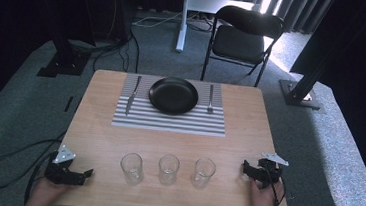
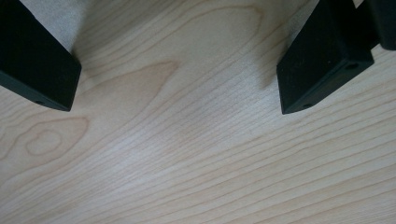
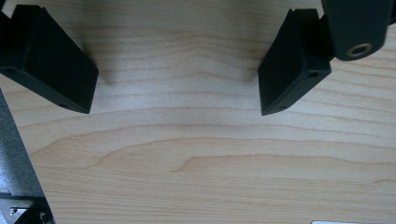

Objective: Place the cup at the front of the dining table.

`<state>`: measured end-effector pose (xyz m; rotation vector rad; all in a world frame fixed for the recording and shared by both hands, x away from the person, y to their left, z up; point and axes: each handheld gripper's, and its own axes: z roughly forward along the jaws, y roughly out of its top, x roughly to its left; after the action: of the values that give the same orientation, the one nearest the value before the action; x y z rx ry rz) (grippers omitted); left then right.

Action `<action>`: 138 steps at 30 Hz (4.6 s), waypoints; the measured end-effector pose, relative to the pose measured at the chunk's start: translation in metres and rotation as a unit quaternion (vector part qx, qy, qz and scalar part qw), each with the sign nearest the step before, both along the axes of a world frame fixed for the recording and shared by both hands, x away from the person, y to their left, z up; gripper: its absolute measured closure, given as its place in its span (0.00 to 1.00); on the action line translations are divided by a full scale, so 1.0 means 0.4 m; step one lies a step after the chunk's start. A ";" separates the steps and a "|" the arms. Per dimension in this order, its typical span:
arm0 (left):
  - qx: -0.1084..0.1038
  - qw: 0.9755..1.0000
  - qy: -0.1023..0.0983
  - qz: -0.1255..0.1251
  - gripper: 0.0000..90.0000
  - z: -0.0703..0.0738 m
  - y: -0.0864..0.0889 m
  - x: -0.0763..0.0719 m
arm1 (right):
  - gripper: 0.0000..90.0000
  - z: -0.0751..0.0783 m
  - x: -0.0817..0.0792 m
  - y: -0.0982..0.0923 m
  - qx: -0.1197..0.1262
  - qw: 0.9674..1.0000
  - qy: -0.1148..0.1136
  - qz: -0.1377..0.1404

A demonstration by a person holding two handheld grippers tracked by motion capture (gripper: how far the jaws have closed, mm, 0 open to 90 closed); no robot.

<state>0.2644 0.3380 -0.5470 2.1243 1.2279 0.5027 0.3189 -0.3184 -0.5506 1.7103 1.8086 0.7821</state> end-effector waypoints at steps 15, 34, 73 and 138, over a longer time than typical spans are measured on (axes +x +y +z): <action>-0.002 1.000 -0.004 -0.031 0.06 0.003 -0.001 -0.009 | 0.13 0.000 0.000 0.000 0.000 1.000 0.000 0.000; -0.021 0.998 -0.008 -0.061 0.08 0.036 -0.002 -0.014 | 0.13 0.000 0.000 0.000 0.000 1.000 0.000 0.000; -0.061 0.982 -0.020 -0.180 0.08 0.152 -0.096 -0.030 | 0.13 0.000 0.000 0.000 -0.001 1.000 0.000 0.001; -0.075 0.955 -0.023 -0.286 0.08 0.276 -0.316 0.030 | 0.13 0.000 0.000 0.000 -0.001 1.000 -0.001 0.001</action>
<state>0.2763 0.2116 -0.4364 2.1885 0.5535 0.1895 0.3188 -0.3185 -0.5508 1.7065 1.8092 0.7826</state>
